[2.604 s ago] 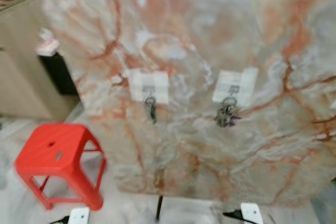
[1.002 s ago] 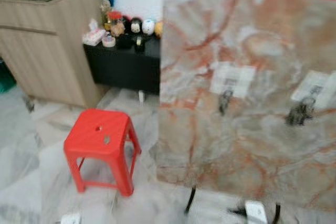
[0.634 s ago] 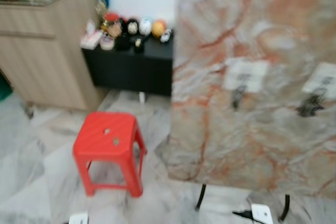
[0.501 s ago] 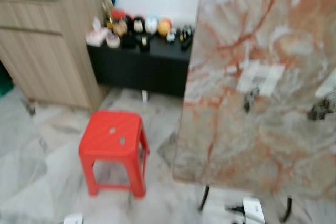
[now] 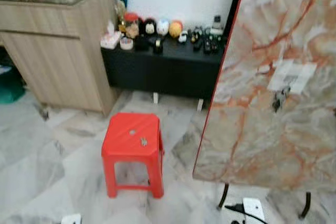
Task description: Hang keys on a hook
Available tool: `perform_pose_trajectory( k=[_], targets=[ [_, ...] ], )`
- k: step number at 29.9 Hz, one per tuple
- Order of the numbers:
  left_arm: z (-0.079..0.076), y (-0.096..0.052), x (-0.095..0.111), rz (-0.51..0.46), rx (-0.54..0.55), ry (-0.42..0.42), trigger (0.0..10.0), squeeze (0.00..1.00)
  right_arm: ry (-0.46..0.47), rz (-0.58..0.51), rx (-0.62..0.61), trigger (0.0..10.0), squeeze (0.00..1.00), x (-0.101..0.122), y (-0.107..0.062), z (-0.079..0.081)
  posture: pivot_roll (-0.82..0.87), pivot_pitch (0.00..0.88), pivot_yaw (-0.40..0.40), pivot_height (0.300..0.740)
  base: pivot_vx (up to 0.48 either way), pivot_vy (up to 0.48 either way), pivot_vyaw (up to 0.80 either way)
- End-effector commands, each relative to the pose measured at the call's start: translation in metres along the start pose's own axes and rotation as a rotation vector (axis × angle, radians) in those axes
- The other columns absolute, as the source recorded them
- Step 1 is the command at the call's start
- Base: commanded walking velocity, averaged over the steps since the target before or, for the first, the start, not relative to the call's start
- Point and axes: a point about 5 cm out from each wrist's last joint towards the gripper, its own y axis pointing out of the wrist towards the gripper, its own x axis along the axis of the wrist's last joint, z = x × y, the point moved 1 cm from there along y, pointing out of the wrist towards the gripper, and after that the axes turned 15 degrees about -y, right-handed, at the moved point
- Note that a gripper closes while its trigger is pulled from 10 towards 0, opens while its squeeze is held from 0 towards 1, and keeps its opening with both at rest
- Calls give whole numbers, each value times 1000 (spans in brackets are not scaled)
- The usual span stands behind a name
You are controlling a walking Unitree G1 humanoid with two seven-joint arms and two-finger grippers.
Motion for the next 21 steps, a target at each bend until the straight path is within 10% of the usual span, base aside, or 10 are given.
perform_pose_trajectory(
  k=[1,21],
  targets=[
    [7,-2,-4,17,16,-1,10000,0,11,-12,2,10000,0,4,1,3,84,0,-41,740,0,334,0],
    [9,-1,2,10,14,10,10000,0,28,-12,3,10000,0,2,1,7,89,0,-32,740,0,330,0]
  ],
)
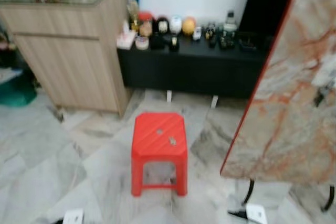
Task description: Hang keys on a hook
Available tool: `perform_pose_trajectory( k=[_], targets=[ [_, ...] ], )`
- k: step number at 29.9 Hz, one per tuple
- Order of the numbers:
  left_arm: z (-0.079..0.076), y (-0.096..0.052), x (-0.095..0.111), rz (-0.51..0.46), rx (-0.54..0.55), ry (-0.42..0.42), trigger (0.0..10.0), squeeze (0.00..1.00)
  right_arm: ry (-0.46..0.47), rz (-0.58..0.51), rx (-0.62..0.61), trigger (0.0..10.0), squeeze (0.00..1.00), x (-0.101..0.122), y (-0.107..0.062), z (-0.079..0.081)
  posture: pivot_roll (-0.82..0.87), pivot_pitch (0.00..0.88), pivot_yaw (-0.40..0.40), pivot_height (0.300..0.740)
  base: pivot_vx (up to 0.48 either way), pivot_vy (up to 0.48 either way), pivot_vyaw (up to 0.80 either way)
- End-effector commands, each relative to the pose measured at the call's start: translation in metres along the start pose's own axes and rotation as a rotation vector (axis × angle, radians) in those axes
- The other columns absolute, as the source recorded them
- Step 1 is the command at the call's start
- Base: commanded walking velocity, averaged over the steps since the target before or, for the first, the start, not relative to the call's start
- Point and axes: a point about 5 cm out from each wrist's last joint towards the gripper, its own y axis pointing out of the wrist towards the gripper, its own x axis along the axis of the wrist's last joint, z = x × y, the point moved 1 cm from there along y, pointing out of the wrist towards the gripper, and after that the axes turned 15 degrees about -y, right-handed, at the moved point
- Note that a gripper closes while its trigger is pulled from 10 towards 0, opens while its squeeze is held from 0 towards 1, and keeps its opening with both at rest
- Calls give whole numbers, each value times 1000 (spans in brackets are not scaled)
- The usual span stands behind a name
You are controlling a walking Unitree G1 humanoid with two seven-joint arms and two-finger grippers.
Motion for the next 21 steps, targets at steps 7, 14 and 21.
perform_pose_trajectory(
  k=[7,14,21],
  targets=[
    [-3,0,-4,16,-2,2,10000,0,13,4,-21,10000,0,-4,-1,-7,88,0,-30,740,0,324,0],
    [-4,0,-7,21,0,-1,10000,0,6,4,-20,10000,0,-3,-1,-7,91,0,-34,740,0,325,0],
    [-3,0,-6,17,1,-3,10000,0,2,2,-19,10000,0,-2,-1,-8,96,0,-40,740,0,325,0]
  ],
)
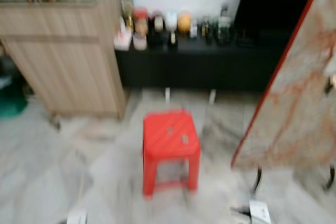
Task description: Hang keys on a hook
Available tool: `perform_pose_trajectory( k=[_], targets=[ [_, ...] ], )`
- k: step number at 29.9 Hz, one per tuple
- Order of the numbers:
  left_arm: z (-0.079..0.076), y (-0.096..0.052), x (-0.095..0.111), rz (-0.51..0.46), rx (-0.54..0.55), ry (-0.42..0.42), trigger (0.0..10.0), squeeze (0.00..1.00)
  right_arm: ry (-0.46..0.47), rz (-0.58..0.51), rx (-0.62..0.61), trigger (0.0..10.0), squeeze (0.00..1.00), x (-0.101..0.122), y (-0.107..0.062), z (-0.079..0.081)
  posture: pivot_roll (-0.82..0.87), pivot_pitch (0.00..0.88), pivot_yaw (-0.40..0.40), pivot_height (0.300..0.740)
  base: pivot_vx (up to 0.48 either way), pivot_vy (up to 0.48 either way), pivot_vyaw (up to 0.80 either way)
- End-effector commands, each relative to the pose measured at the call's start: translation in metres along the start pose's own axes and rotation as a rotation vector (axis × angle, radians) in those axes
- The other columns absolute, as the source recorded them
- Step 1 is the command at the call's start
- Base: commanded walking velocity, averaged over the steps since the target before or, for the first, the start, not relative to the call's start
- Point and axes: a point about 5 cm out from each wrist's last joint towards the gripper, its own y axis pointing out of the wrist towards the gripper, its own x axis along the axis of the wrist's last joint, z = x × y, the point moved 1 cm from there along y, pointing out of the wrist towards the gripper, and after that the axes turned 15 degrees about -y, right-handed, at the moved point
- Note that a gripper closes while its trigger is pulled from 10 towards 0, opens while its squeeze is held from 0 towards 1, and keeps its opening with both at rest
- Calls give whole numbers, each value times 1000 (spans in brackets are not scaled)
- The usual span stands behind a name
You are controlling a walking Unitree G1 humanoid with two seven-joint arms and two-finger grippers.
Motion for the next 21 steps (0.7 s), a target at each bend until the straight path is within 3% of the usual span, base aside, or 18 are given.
perform_pose_trajectory(
  k=[1,5,21],
  targets=[
    [10,-3,-7,24,27,0,10000,0,2,-17,10,10000,0,7,1,4,96,0,-40,740,0,322,0],
    [10,-3,-5,19,28,-3,10000,0,0,-18,11,10000,0,7,1,4,97,0,-41,740,0,307,0],
    [9,-2,-2,7,23,-8,10000,0,-6,-24,14,10000,0,10,1,4,101,0,-44,740,0,0,0]
  ],
)
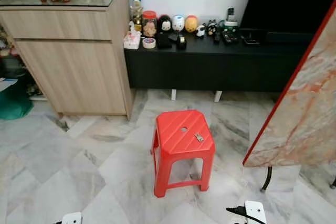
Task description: Hang keys on a hook
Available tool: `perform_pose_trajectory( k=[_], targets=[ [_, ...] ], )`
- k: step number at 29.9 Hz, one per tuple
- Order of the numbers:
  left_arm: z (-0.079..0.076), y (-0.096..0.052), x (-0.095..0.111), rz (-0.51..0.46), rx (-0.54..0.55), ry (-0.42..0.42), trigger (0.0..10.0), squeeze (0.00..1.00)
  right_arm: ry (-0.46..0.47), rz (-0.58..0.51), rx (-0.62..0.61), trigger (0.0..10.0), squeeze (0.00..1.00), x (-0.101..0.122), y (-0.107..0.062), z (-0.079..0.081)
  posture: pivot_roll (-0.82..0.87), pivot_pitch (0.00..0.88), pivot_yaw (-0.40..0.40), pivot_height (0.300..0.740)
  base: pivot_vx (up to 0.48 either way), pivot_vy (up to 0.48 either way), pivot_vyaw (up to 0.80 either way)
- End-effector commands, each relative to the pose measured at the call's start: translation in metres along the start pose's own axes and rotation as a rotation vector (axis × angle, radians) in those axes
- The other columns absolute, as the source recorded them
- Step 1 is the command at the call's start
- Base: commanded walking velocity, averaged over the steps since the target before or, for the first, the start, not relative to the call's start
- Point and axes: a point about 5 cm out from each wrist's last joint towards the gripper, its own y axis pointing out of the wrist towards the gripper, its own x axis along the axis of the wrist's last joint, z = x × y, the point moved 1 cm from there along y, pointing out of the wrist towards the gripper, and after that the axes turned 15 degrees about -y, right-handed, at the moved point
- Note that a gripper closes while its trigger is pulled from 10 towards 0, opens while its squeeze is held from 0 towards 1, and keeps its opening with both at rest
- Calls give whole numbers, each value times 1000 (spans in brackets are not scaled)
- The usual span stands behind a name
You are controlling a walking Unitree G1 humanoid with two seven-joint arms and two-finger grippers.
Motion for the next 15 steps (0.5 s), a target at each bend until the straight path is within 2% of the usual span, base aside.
perform_pose_trajectory(
  k=[1,8,15],
  targets=[
    [0,0,-2,9,3,3,10000,0,1,-5,-5,10000,0,2,0,-2,101,0,-44,740,0,0,0],
    [0,0,-2,9,3,-7,10000,0,34,-31,-3,10000,0,6,0,-1,103,0,-41,740,0,0,0],
    [-2,0,-2,9,-3,-6,10000,0,6,-35,7,10000,0,8,0,-1,105,0,-43,740,0,0,0]
  ],
)
